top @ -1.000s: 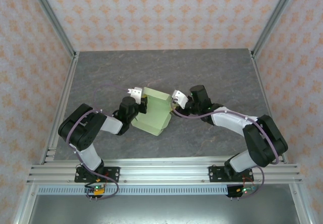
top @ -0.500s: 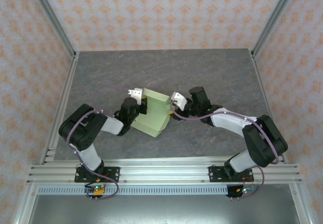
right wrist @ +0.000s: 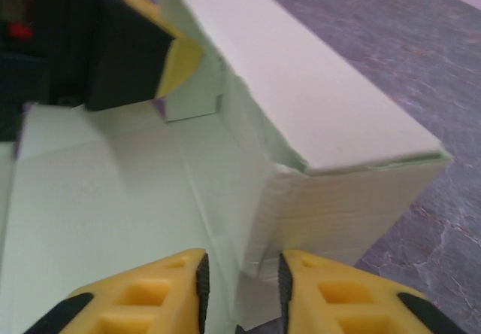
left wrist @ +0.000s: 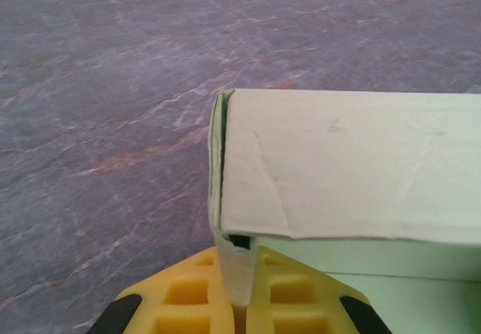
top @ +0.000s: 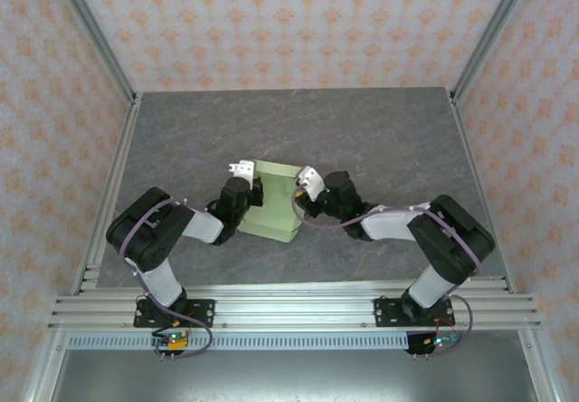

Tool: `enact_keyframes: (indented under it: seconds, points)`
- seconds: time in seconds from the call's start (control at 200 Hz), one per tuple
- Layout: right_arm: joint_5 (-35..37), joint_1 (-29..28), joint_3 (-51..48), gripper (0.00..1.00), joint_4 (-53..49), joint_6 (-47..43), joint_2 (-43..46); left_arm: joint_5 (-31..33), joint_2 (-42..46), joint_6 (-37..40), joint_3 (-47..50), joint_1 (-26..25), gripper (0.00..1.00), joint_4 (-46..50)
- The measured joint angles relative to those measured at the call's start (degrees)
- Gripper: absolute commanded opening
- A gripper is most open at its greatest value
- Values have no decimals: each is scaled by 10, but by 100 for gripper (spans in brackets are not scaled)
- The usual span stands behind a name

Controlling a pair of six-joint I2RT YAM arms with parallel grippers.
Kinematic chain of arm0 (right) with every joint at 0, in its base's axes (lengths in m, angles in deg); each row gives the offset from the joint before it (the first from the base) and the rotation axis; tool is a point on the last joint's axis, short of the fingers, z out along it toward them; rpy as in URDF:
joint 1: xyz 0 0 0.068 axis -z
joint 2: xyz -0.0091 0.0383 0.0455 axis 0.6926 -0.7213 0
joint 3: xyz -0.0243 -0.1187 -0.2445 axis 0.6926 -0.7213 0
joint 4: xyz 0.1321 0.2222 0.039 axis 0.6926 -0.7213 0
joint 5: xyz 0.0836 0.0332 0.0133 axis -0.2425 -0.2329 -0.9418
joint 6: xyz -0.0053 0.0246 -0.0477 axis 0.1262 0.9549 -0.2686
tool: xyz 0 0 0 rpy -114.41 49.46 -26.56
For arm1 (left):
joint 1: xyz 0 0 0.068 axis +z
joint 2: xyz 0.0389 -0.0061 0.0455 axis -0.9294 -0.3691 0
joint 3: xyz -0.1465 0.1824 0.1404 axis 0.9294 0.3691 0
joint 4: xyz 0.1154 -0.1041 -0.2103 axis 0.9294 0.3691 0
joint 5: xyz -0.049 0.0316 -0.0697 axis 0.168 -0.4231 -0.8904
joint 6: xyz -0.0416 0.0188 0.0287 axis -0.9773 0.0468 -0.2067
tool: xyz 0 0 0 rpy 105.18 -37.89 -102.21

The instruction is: Fold the paper box

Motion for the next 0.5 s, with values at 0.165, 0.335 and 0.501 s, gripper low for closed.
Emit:
enact_keyframes:
  seconds: [0.165, 0.335, 0.501]
  points:
    - [110, -27, 1, 27, 73, 48, -39, 26, 15, -19, 0, -5, 0, 13]
    - [228, -48, 27, 28, 115, 106, -70, 40, 37, -46, 1, -13, 0, 33]
    - [310, -59, 58, 36, 157, 144, -110, 45, 47, -71, 1, -20, 0, 35]
